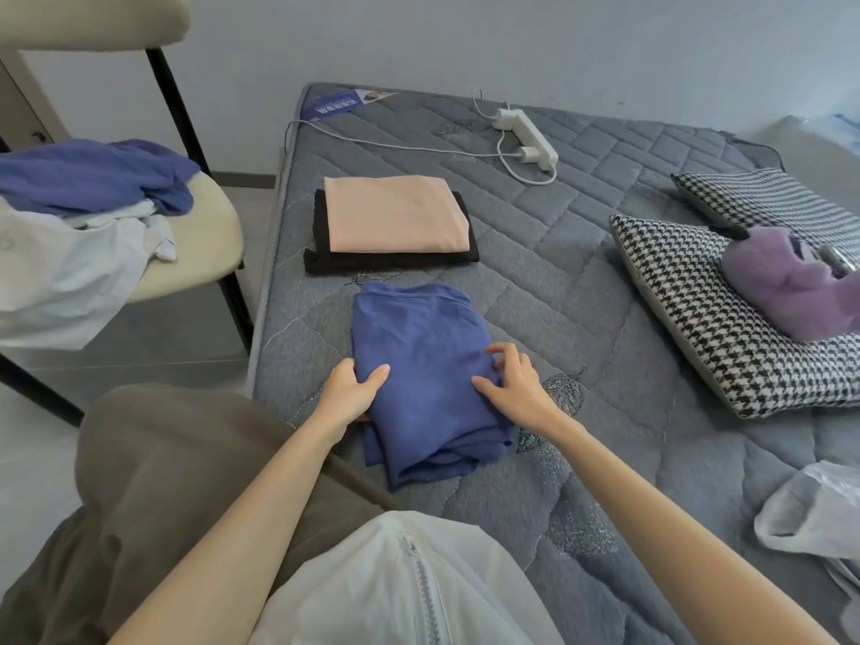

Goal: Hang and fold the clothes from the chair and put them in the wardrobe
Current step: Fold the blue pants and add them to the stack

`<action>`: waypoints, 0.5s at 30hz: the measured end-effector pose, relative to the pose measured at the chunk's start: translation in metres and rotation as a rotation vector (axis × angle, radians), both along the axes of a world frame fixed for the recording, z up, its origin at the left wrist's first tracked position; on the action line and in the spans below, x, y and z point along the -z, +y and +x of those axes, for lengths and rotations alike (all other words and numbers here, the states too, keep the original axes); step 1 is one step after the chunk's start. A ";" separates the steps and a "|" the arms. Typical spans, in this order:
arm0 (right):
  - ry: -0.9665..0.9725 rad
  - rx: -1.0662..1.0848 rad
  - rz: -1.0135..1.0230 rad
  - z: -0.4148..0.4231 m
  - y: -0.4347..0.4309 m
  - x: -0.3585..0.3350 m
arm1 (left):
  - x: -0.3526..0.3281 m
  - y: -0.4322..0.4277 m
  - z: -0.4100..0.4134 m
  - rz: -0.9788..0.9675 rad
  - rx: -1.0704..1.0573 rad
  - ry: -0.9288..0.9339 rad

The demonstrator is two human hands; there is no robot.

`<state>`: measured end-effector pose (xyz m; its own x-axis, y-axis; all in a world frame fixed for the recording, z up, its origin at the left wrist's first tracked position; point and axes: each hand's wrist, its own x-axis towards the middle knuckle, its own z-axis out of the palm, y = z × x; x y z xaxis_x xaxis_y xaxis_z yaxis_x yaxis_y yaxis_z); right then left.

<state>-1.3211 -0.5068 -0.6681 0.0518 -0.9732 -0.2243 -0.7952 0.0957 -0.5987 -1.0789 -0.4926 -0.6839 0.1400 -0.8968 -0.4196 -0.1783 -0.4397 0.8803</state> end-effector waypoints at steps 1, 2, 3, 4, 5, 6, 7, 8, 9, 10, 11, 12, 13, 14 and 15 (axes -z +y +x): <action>0.007 0.019 0.007 0.002 0.002 -0.001 | 0.000 -0.001 0.002 -0.006 -0.014 0.003; 0.015 0.039 0.019 0.004 0.003 -0.001 | 0.001 -0.001 0.004 0.002 -0.014 -0.024; 0.021 0.057 0.032 0.005 0.004 -0.001 | 0.002 -0.001 0.006 -0.009 -0.001 -0.084; 0.016 0.082 0.044 0.007 0.003 0.000 | 0.002 0.001 0.008 -0.021 0.010 -0.167; -0.006 0.117 0.052 0.008 0.002 0.001 | 0.001 0.001 0.008 -0.048 0.000 -0.243; -0.046 0.159 0.056 0.009 0.000 0.001 | 0.002 0.001 0.008 -0.070 -0.026 -0.289; -0.099 0.205 0.056 0.011 -0.002 0.001 | 0.003 0.001 0.008 -0.085 -0.055 -0.304; -0.148 0.247 0.065 0.013 -0.005 0.001 | 0.002 0.000 0.006 -0.077 -0.078 -0.300; -0.185 0.280 0.083 0.015 -0.008 0.000 | 0.000 0.000 0.004 -0.069 -0.088 -0.294; -0.210 0.308 0.109 0.018 -0.011 -0.001 | -0.001 -0.001 0.001 -0.050 -0.082 -0.285; -0.229 0.323 0.132 0.021 -0.014 -0.001 | -0.001 -0.002 -0.002 -0.033 -0.073 -0.271; -0.243 0.330 0.147 0.025 -0.016 -0.002 | 0.000 -0.004 -0.006 -0.011 -0.073 -0.245; -0.264 0.338 0.160 0.028 -0.017 -0.002 | 0.001 -0.006 -0.008 -0.003 -0.089 -0.216; -0.295 0.348 0.171 0.030 -0.018 -0.002 | 0.000 -0.008 -0.010 0.023 -0.113 -0.152; -0.332 0.360 0.181 0.032 -0.019 0.000 | 0.000 -0.011 -0.011 0.046 -0.145 -0.063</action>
<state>-1.2892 -0.5259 -0.6681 -0.1821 -0.8895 -0.4190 -0.4631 0.4535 -0.7615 -1.0897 -0.5039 -0.6843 0.2942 -0.8450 -0.4465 -0.1636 -0.5048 0.8476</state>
